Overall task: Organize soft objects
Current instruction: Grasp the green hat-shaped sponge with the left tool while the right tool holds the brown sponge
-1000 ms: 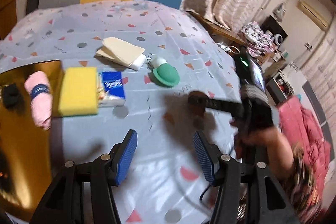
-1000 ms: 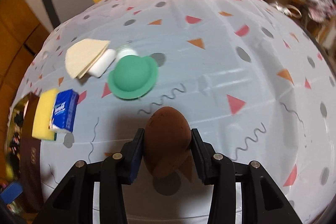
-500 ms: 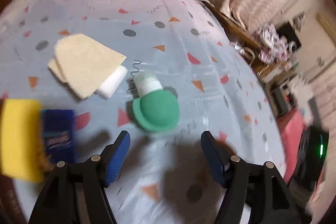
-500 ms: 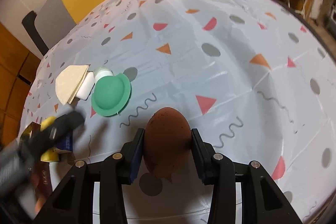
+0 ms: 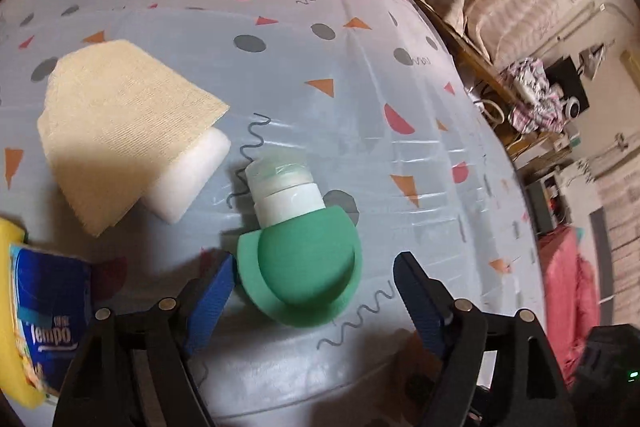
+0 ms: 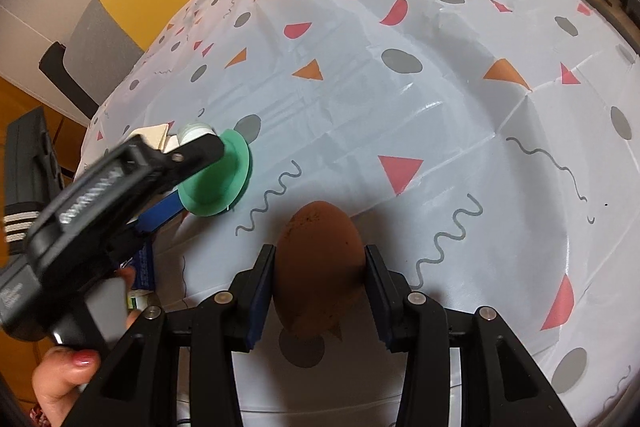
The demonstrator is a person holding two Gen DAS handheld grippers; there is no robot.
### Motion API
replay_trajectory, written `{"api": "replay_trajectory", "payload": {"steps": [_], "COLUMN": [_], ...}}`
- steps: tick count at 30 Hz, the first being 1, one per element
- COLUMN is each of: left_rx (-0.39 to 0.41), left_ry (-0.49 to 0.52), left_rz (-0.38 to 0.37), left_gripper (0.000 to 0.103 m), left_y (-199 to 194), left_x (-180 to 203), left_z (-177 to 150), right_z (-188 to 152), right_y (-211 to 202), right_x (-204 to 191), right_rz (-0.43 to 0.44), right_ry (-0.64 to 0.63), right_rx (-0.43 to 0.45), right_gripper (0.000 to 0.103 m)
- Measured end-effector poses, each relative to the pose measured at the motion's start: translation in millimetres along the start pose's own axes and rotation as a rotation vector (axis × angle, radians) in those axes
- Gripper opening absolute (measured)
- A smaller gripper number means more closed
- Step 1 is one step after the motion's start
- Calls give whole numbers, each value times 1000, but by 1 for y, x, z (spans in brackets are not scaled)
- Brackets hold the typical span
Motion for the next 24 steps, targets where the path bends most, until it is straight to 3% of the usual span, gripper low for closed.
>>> {"api": "replay_trajectory", "payload": {"steps": [8, 10, 11, 15, 24], "left_rx": [1, 25, 30, 38, 47], "left_ry": [85, 86, 84, 75, 70], "left_rz": [72, 128, 137, 83, 56], "left_gripper": [78, 56, 57, 52, 51], "left_y": [16, 15, 14, 8, -19], "left_x": [13, 8, 6, -1, -11], "left_z": [7, 8, 8, 5, -28], "right_z": [0, 0, 0, 0, 0], "right_y": [3, 4, 4, 5, 5], "right_x": [0, 1, 1, 1, -2], "right_rz": [-7, 0, 3, 10, 1], "right_ry": [-8, 0, 3, 11, -15], "right_rx": [-4, -8, -10, -13, -4], "right_gripper": [44, 45, 45, 45, 45]}}
Point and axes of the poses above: each gripper's, at about its wrist camera, not at the fingertips, and y roughly the way its jaws point, x to its right, z to its top, the point moved 7 cm from there along y, roughly the way its jaws point, and after that the axes turned 2 degrees about -y, right-handed, at the moved point
